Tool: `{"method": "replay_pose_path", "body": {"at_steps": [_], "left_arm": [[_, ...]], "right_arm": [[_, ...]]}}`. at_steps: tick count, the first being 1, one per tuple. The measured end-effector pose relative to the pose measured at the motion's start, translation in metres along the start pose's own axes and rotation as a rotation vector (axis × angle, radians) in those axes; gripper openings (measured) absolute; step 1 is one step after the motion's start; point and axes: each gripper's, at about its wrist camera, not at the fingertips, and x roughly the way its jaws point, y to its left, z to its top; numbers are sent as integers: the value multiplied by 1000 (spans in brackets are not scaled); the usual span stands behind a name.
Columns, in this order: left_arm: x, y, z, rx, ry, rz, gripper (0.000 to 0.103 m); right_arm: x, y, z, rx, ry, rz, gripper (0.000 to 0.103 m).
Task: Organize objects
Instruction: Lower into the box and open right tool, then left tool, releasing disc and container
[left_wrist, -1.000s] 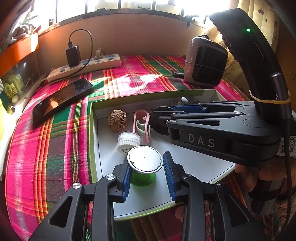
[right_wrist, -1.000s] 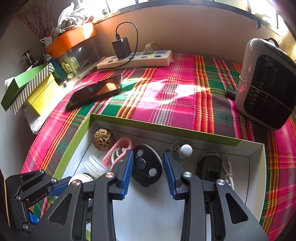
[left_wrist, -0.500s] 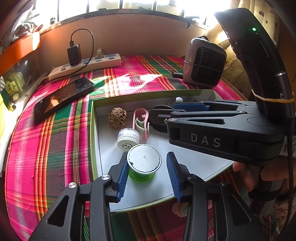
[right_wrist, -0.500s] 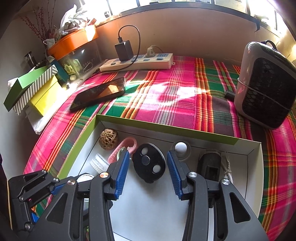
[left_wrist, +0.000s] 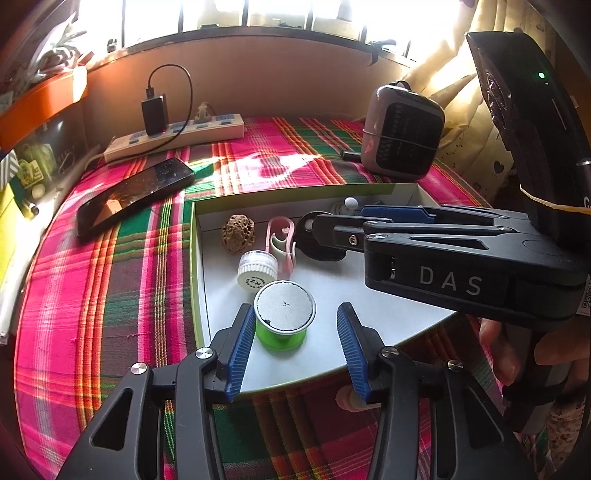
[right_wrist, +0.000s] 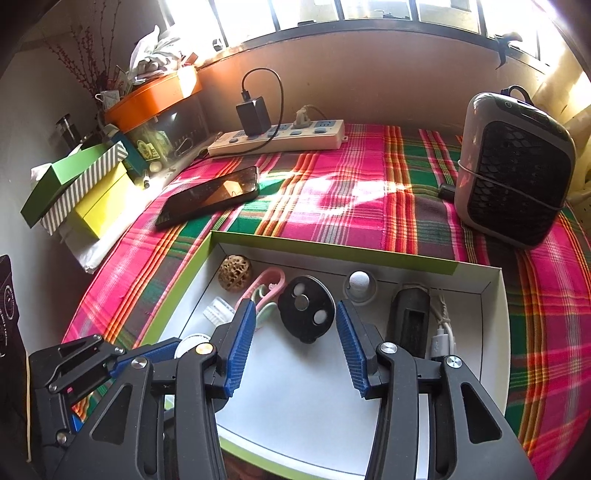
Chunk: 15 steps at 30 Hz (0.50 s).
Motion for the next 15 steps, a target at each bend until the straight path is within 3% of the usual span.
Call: {"method": "replay_pose_path", "body": {"at_steps": [15], "left_arm": [[-26, -7, -11, 1, -31, -1, 45]], "right_arm": [[-44, -1, -25, 24, -76, -22, 50]]}}
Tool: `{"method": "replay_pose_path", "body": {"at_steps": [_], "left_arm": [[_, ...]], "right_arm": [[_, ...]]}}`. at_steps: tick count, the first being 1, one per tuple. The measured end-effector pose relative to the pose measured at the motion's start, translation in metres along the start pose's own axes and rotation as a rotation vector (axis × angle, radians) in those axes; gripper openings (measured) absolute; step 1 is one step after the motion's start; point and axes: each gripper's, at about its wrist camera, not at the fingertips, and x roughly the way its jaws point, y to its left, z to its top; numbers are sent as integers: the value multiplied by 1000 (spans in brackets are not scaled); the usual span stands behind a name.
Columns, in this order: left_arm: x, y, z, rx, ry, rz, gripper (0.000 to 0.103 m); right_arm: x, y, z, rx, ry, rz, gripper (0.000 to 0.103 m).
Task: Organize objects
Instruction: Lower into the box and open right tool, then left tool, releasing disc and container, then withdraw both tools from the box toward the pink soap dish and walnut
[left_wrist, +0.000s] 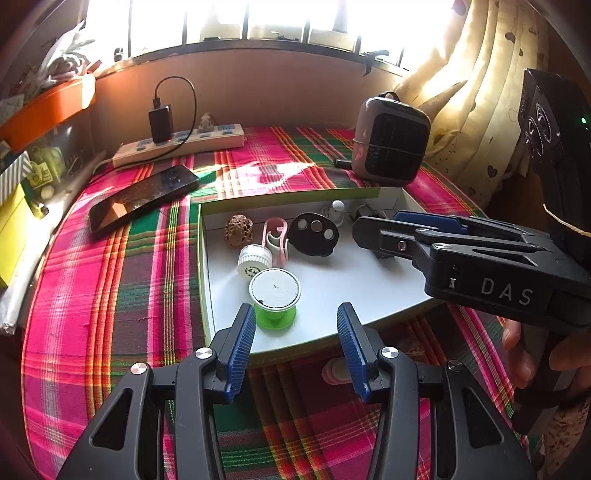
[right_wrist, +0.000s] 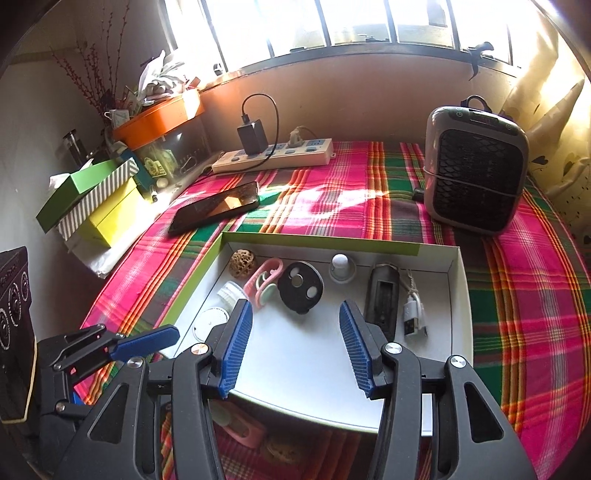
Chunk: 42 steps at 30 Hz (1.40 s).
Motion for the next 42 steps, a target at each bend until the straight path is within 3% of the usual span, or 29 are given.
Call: {"method": "replay_pose_path", "body": {"at_steps": [21, 42], "left_arm": [[-19, -6, -28, 29, -3, -43, 45], [-8, -6, -38, 35, 43, -77, 45]], "right_arm": [[-39, -1, -51, -45, -39, -70, 50], [-15, 9, -80, -105, 80, -56, 50]]}}
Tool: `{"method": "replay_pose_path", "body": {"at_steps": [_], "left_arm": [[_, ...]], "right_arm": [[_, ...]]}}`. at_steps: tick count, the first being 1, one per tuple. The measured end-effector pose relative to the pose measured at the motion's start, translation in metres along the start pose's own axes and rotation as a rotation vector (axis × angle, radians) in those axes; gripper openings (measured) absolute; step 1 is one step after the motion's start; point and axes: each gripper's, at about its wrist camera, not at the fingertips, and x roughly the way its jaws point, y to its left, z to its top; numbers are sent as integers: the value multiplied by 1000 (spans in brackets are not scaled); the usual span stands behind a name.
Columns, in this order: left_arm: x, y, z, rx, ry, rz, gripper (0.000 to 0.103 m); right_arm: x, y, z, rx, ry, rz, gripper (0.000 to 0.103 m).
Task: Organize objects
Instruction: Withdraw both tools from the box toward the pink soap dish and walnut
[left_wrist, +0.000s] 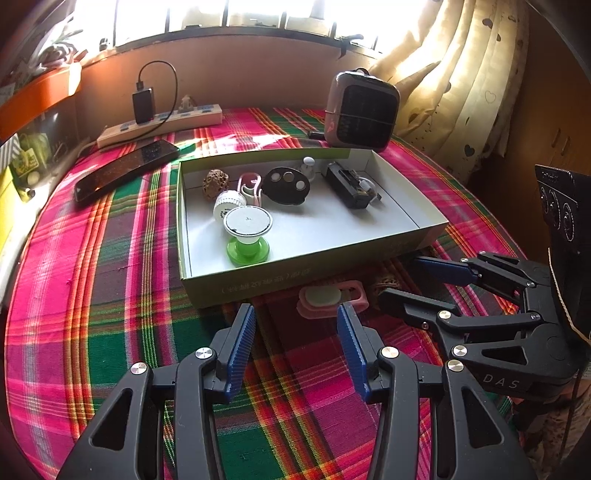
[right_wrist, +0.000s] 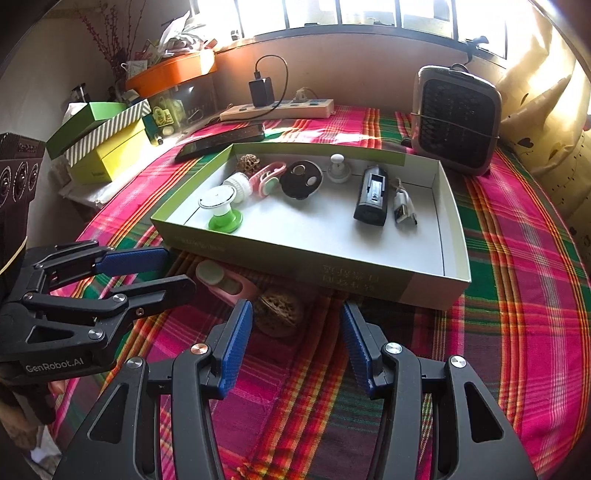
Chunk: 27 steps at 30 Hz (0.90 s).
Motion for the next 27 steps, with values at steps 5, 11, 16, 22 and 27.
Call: {"method": "replay_pose_path", "body": {"at_steps": [5, 11, 16, 22, 27], "left_arm": [[2, 1, 0, -1, 6, 2, 45], [6, 3, 1, -1, 15, -4, 45], [7, 1, 3, 14, 14, -16, 45], [11, -3, 5, 33, 18, -30, 45], [16, -4, 7, 31, 23, -52, 45]], "right_arm": [[5, 1, 1, -11, 15, -3, 50], [12, 2, 2, -27, 36, -23, 50], [12, 2, 2, -38, 36, -34, 50], [12, 3, 2, -56, 38, -44, 50], [10, 3, 1, -68, 33, -40, 39]]}}
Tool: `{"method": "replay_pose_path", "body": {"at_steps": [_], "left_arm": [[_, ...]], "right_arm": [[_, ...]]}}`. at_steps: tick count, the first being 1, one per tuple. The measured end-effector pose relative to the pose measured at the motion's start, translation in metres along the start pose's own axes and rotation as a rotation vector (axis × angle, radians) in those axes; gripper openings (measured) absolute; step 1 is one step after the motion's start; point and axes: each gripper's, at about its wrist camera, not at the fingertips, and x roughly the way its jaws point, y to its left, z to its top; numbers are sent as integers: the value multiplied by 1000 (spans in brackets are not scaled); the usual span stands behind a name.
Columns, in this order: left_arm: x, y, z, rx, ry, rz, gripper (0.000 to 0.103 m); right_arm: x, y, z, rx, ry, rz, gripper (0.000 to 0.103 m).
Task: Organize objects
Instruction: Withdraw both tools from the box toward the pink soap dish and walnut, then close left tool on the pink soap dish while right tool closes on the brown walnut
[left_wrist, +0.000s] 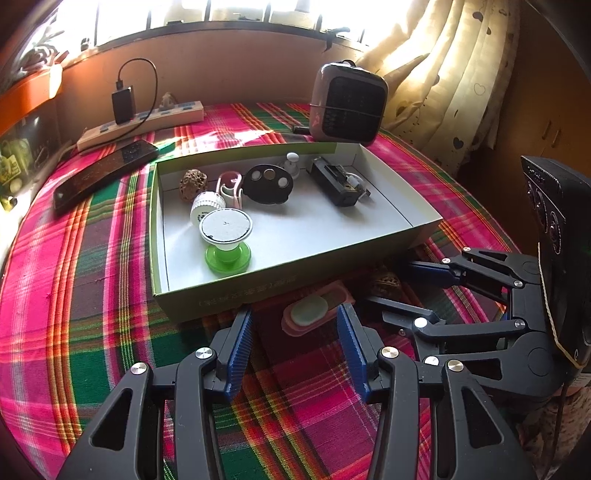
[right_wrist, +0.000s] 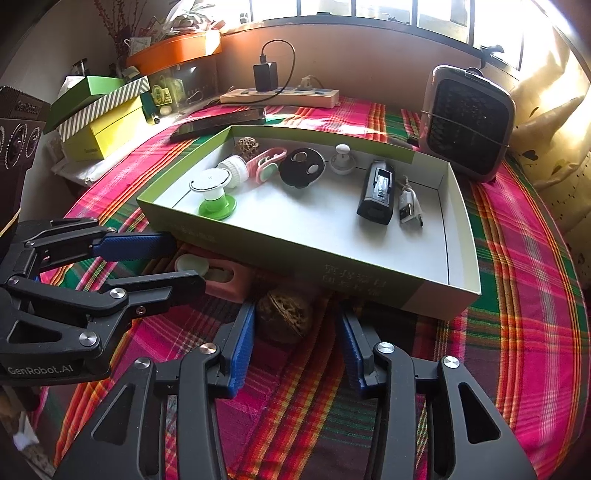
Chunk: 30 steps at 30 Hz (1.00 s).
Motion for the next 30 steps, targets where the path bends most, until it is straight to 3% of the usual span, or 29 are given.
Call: {"method": "replay_pose_path", "body": {"at_steps": [3, 30], "left_arm": [[3, -2, 2, 8, 4, 1, 45], [3, -40, -8, 78, 34, -50, 45]], "right_arm": [[-2, 0, 0, -6, -6, -5, 32], [-17, -23, -13, 57, -33, -26, 32]]}}
